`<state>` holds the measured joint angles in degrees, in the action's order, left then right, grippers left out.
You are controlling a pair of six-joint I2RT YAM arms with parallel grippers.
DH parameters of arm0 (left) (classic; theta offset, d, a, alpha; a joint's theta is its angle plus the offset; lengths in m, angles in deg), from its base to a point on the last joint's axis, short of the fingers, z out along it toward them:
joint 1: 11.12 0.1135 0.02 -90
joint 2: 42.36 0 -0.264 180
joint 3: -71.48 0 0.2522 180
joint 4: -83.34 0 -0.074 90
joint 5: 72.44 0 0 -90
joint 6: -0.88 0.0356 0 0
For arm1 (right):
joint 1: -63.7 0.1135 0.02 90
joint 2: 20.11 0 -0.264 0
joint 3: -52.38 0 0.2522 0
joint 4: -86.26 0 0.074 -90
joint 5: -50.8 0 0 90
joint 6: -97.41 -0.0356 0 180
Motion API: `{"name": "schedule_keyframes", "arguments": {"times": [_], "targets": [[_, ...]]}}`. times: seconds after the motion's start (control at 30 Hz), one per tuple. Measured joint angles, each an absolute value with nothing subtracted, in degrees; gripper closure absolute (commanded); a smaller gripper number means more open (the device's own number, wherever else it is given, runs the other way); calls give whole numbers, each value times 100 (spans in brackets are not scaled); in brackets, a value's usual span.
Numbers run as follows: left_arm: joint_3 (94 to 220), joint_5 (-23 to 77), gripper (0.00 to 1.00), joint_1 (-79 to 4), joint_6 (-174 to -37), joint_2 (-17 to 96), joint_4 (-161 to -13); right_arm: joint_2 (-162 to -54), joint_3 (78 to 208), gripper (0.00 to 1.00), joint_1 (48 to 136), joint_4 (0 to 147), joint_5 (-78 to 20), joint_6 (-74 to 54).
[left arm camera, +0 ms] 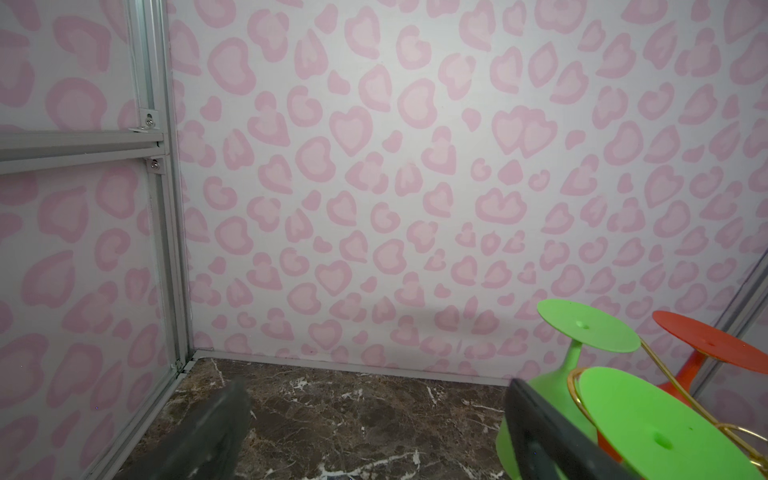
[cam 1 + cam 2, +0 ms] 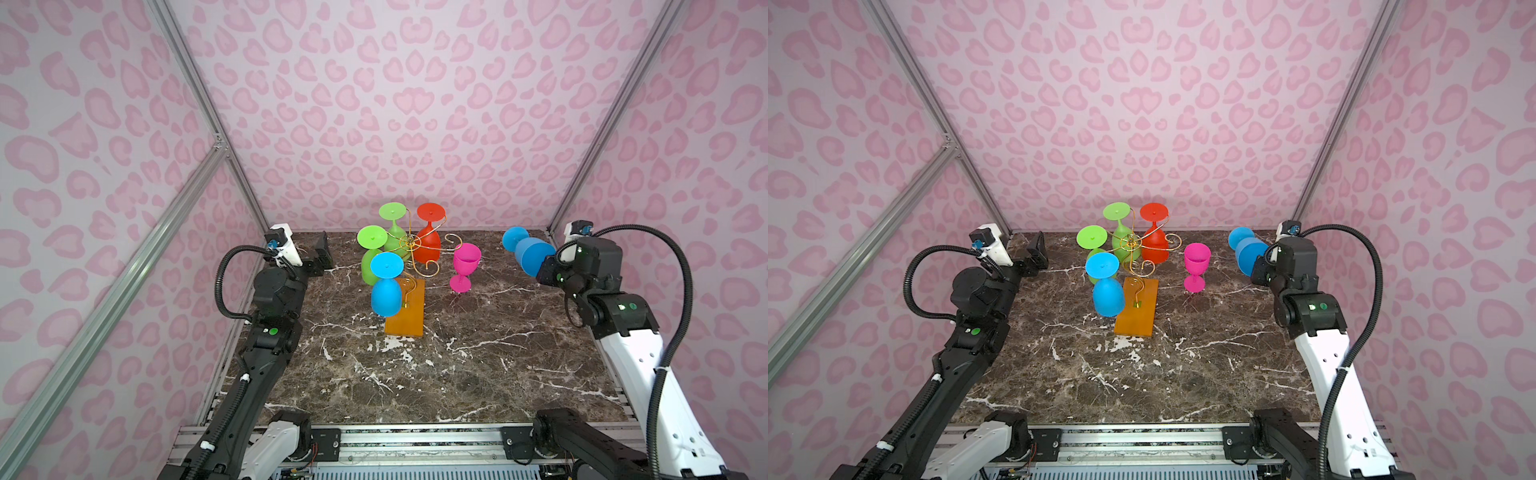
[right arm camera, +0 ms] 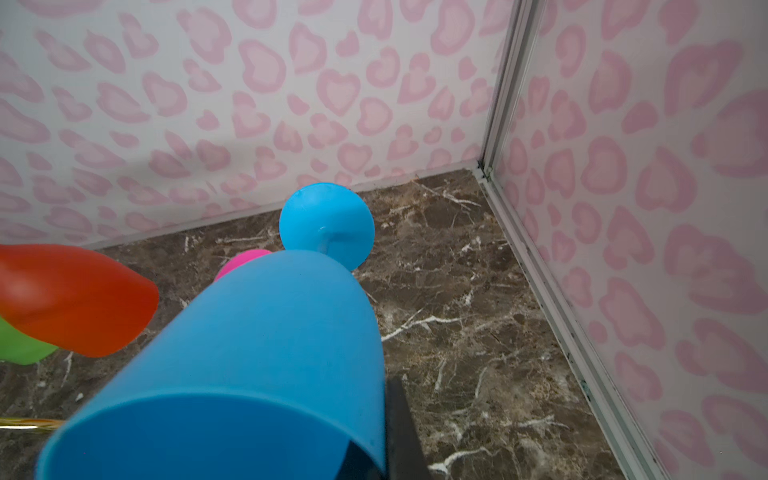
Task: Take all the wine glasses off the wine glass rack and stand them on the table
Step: 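Lower the cyan glass upright onto the table beside the magenta glass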
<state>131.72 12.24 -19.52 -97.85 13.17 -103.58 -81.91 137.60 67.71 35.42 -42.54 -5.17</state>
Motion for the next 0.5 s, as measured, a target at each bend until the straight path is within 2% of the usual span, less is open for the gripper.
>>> {"name": "schedule_keyframes", "arguments": {"times": [0.5], "targets": [[12921,1130,3,-1867,-9663,1033,-10358,-10552,14538,100,6653,3526,-4317,-217]]}}
